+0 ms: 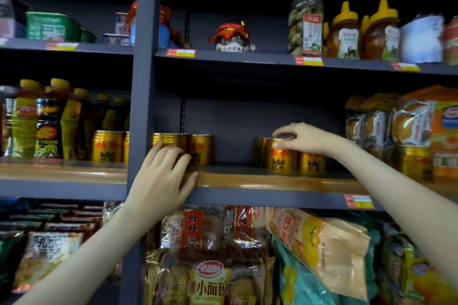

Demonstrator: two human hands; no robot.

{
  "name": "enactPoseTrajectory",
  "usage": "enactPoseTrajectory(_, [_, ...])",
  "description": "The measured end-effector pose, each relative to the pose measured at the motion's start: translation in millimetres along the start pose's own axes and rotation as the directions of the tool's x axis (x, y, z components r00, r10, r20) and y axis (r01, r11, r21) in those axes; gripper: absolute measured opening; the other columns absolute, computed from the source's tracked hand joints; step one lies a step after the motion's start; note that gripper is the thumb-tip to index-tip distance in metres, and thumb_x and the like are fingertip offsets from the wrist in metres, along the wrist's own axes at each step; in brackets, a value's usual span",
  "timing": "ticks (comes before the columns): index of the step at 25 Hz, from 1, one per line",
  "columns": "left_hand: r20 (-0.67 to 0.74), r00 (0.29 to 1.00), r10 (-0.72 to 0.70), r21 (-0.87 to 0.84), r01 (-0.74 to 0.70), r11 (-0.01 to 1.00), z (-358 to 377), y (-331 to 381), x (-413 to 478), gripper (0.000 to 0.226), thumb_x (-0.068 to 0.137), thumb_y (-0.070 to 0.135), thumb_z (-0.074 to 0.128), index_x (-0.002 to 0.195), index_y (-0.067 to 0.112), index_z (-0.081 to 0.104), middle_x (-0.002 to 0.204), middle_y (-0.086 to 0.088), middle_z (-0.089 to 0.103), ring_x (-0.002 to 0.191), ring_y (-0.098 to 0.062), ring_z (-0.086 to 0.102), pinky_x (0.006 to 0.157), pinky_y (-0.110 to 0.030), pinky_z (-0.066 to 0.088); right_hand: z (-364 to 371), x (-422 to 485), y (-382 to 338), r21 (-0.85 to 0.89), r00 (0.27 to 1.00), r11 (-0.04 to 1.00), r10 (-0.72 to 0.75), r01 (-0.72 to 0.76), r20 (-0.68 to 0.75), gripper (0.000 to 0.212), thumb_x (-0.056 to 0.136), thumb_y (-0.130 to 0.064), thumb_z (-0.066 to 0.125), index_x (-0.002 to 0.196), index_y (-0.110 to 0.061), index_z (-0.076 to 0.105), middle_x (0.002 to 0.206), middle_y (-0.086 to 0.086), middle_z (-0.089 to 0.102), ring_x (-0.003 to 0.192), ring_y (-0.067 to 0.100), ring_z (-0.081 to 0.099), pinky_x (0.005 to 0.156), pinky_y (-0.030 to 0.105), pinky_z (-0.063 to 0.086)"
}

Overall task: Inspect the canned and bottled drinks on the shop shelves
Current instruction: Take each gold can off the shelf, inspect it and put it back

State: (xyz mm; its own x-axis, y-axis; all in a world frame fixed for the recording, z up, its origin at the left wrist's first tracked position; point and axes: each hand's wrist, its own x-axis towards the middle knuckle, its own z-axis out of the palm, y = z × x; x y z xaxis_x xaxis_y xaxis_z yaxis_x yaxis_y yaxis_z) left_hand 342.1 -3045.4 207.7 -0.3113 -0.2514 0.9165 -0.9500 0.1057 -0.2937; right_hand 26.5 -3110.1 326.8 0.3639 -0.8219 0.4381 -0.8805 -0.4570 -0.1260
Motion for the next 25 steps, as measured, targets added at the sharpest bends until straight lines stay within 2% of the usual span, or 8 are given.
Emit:
enactPoseTrajectory(3, [-0.073,0.997,0.025,0.118,-0.017,0.993,-5.4,-17.8,-4.2,0.044,0.093,0.029,0.045,0.115,-0.003,0.065,0.124,-0.024,0.060,0.123,-0.038,0.052,0.114,-0.053,0.025,2.5,2.0,-1.0,-0.226,0.990,0.972,-0.032,0.063,0.138,0.071,0.084,-0.056,0.062,0.145,-0.045,0.027,0.146,-0.003,0.035,0.137,0.025,0.023,0.112,0.049,0.020])
enactPoseTrajectory(8, [-0.103,0.994,0.042,0.105,-0.032,0.994,-6.2,-39.9,-7.8,0.047,0.094,0.028,0.041,0.124,-0.002,0.061,0.141,-0.020,0.049,0.137,-0.032,0.036,0.117,-0.053,0.020,0.3,6.7,-19.1,-0.405,0.990,0.911,-0.021,0.076,0.139,0.080,0.085,-0.051,0.063,0.149,-0.041,0.017,0.155,-0.002,0.026,0.141,0.024,0.019,0.112,0.048,0.015])
enactPoseTrajectory(10, [-0.110,0.993,0.053,0.082,-0.044,0.996,-3.9,-40.3,-8.2,0.046,0.094,0.029,0.042,0.123,0.000,0.063,0.143,-0.019,0.047,0.138,-0.030,0.033,0.117,-0.052,0.018,11.4,9.5,-42.8,-0.378,0.986,0.911,-0.161,0.165,0.041,0.084,0.086,-0.049,0.063,0.151,-0.039,0.010,0.158,-0.002,0.017,0.143,0.024,0.014,0.114,0.047,0.014])
enactPoseTrajectory(12, [-0.104,0.993,0.052,0.085,-0.043,0.995,-3.3,-41.1,-9.0,0.046,0.093,0.031,0.042,0.122,0.002,0.064,0.144,-0.018,0.046,0.140,-0.029,0.032,0.118,-0.052,0.017,27.9,17.5,-74.5,-0.381,0.920,0.856,-0.391,0.350,-0.033,0.088,0.088,-0.039,0.065,0.152,-0.038,0.004,0.160,-0.003,0.013,0.144,0.021,0.014,0.114,0.044,0.018])
enactPoseTrajectory(16, [-0.084,0.995,0.057,0.100,-0.049,0.994,-4.1,-44.3,-9.4,0.044,0.093,0.032,0.043,0.118,0.005,0.067,0.144,-0.017,0.046,0.141,-0.027,0.030,0.119,-0.050,0.015,60.3,66.0,-101.6,-0.663,0.695,0.466,-0.710,0.586,0.114,0.082,0.087,-0.006,0.063,0.153,-0.025,0.018,0.160,0.002,0.018,0.147,0.022,0.014,0.115,0.041,0.027])
enactPoseTrajectory(20, [-0.083,0.995,0.052,0.068,-0.047,0.997,-1.5,-43.9,-10.9,0.043,0.093,0.032,0.044,0.116,0.007,0.068,0.144,-0.014,0.048,0.142,-0.025,0.029,0.119,-0.050,0.015,74.9,102.0,-102.8,-0.800,0.516,0.037,-0.782,0.599,0.350,0.077,0.074,-0.007,0.074,0.143,-0.022,0.043,0.145,0.004,0.047,0.136,0.026,0.042,0.106,0.041,0.042])
enactPoseTrajectory(22, [-0.103,0.993,0.049,0.047,-0.044,0.998,-0.1,-44.6,-11.2,0.042,0.092,0.032,0.044,0.115,0.007,0.069,0.143,-0.014,0.049,0.142,-0.024,0.029,0.119,-0.049,0.016,76.9,109.3,-106.2,-0.832,0.472,-0.079,-0.792,0.549,0.387,0.074,0.066,-0.013,0.080,0.135,-0.022,0.054,0.130,0.003,0.060,0.120,0.024,0.057,0.093,0.037,0.050])
enactPoseTrajectory(25, [-0.125,0.991,0.050,0.015,-0.049,0.999,0.6,-44.5,-12.2,0.040,0.092,0.031,0.045,0.113,0.008,0.070,0.142,-0.012,0.051,0.142,-0.023,0.030,0.120,-0.046,0.012,78.9,115.3,-110.3,-0.862,0.459,-0.161,-0.791,0.481,0.404,0.063,0.061,-0.015,0.082,0.122,-0.023,0.065,0.120,0.003,0.066,0.112,0.023,0.062,0.092,0.035,0.051])
